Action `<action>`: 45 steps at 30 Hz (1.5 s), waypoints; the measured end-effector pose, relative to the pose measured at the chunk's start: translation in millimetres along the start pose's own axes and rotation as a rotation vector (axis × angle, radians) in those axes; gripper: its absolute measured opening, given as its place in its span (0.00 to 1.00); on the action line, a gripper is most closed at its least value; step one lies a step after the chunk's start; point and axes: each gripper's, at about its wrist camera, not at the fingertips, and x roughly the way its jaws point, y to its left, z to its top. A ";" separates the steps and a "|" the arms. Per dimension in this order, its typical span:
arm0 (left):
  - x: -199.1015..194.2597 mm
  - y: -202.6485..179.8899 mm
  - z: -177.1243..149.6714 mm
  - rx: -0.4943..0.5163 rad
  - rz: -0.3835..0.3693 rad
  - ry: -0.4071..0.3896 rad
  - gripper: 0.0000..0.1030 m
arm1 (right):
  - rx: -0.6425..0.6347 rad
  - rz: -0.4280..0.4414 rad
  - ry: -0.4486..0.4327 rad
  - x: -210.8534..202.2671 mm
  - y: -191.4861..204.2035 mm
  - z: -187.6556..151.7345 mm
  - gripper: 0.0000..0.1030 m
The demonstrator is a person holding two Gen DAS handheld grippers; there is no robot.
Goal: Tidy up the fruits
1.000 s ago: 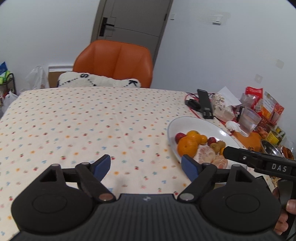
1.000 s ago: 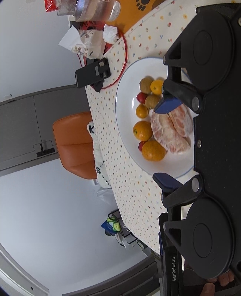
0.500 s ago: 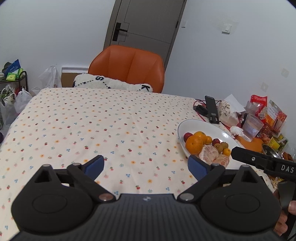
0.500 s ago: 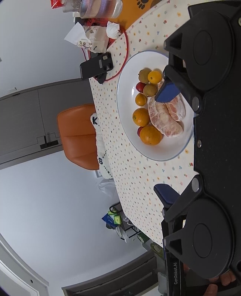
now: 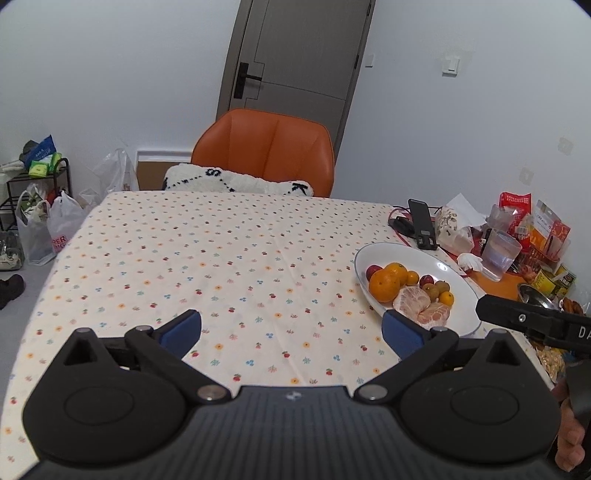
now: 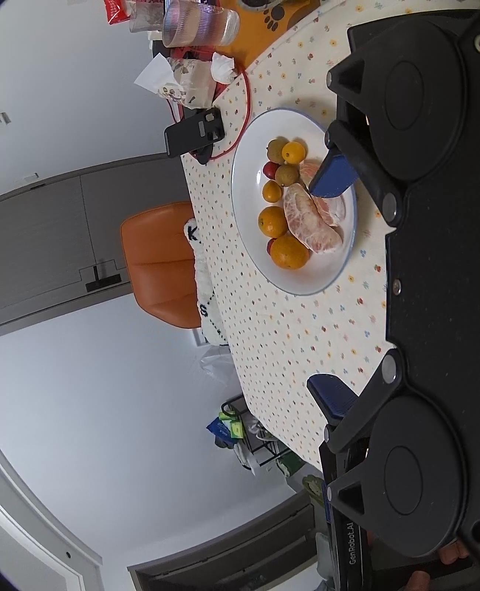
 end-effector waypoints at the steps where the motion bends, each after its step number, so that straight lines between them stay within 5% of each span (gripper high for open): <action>1: -3.3 -0.4 -0.7 0.002 0.002 -0.002 1.00 | -0.004 0.000 0.001 -2.5 1.7 -0.3 1.00; 45: -109.1 -12.2 -16.0 0.113 -0.004 -0.018 1.00 | -0.113 0.014 0.011 -108.4 66.3 -15.2 1.00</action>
